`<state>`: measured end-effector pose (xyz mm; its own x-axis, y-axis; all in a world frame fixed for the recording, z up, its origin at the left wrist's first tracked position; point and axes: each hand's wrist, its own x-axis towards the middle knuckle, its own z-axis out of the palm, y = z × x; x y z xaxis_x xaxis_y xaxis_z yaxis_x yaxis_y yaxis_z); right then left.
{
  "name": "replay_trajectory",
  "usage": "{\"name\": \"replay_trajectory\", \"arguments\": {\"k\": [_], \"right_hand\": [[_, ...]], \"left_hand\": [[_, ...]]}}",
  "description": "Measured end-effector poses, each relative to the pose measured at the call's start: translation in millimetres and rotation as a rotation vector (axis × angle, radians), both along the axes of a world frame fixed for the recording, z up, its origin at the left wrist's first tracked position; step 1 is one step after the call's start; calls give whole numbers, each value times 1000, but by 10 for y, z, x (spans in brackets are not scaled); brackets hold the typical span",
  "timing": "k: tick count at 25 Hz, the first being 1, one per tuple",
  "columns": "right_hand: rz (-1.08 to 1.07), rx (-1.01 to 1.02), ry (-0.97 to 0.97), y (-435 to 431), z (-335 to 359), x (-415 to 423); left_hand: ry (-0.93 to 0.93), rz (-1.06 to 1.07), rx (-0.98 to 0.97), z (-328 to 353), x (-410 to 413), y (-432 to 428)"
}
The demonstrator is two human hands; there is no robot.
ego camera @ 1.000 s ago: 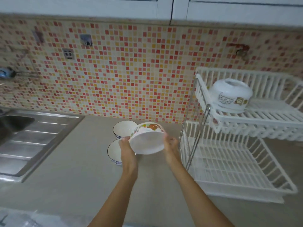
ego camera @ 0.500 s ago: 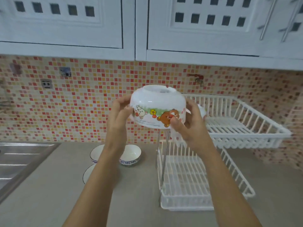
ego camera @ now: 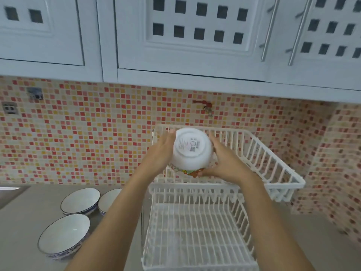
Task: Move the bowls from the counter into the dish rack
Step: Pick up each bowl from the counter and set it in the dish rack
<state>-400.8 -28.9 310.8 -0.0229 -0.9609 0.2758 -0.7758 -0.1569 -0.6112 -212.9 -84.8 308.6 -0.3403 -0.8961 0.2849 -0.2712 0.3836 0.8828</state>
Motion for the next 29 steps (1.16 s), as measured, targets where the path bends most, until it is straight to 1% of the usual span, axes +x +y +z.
{"name": "replay_trajectory", "arguments": {"k": [3,8,10,11,13,16,19,21,23,25,27,29], "right_hand": [[49,-8,45,-67,-56,-31],[77,12,38,-128,-82,-17],[58,61,57,-71,-58,274],[29,90,92,-27,-40,260],[0,143,145,63,-9,616],[-30,57,122,111,128,607],[-14,-102,75,127,216,733],[30,-201,-32,143,188,1047],[86,-241,-130,123,35,1646],[109,-255,-157,38,-152,2068],[109,-205,-145,-104,-431,2432],[87,-98,-131,-250,-763,2726]], "left_hand": [[-44,22,81,-54,-144,-22],[-100,87,110,-33,-203,35],[-125,94,80,-2,115,165],[-114,91,54,11,109,212],[-86,139,-5,4,546,316],[-53,180,-84,116,596,339],[-92,213,-87,225,638,334],[-149,245,-94,214,856,370],[-215,294,-86,75,1373,384],[-264,329,-44,-133,1763,335],[-335,365,23,-412,2121,292],[-400,387,115,-717,2425,228]]}}
